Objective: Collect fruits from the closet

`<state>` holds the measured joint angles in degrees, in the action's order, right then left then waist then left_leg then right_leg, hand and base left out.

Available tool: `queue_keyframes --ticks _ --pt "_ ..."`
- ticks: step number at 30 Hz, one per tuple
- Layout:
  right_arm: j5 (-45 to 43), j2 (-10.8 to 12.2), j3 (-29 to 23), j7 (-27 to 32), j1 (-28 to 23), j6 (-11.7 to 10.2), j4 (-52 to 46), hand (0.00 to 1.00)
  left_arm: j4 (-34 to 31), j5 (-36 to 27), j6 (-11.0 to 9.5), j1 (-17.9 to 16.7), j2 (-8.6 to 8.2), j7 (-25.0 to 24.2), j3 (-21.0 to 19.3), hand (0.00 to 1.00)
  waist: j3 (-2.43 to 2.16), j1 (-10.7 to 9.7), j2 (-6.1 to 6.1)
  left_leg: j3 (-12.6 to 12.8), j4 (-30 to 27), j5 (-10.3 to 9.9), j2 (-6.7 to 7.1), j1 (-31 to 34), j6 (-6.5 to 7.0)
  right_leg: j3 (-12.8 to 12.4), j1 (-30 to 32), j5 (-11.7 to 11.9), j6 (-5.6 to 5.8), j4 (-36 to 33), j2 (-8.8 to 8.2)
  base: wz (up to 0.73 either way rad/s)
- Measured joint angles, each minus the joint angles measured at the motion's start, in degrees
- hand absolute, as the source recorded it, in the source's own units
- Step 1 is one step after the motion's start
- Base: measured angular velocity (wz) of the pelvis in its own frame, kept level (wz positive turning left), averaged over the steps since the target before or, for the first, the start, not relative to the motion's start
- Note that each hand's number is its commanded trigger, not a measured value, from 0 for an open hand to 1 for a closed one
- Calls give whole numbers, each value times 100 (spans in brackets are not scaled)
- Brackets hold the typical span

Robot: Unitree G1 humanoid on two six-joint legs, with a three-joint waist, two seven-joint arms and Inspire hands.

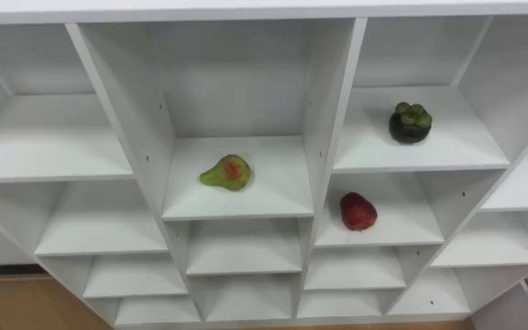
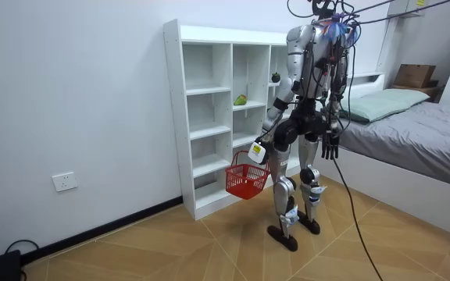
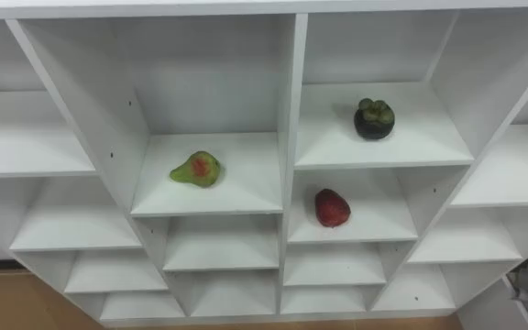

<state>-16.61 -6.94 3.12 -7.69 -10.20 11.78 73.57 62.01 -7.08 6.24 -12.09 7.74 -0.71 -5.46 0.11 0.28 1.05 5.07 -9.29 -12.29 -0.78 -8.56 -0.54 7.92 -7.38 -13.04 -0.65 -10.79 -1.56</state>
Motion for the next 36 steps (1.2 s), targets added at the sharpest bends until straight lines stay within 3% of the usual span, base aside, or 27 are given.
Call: queue_keyframes --ticks 17,23,31,36 --pt "12 0 5 -26 -2 -44 22 0 26 -1 -50 -6 2 16 10 100 -1 -2 13 -2 -1 0 1 3 0 -2 2 0 0 -1 22 0" --pt "72 -1 -6 255 9 -94 -58 0 108 -13 -131 9 0 13 11 100 -1 4 6 0 0 0 -3 11 0 -11 8 0 0 0 35 0" --pt "93 -10 -231 762 -29 -386 -505 0 112 -4 -166 1 -4 39 16 100 -1 -10 -12 8 8 0 -14 12 -1 -23 12 4 -8 9 47 0" --pt "54 -16 -308 1280 -329 -496 -1365 0 104 -15 -227 -36 -23 125 22 100 -6 12 -44 240 13 -1 -56 20 -2 -225 122 28 -30 -11 80 -21"
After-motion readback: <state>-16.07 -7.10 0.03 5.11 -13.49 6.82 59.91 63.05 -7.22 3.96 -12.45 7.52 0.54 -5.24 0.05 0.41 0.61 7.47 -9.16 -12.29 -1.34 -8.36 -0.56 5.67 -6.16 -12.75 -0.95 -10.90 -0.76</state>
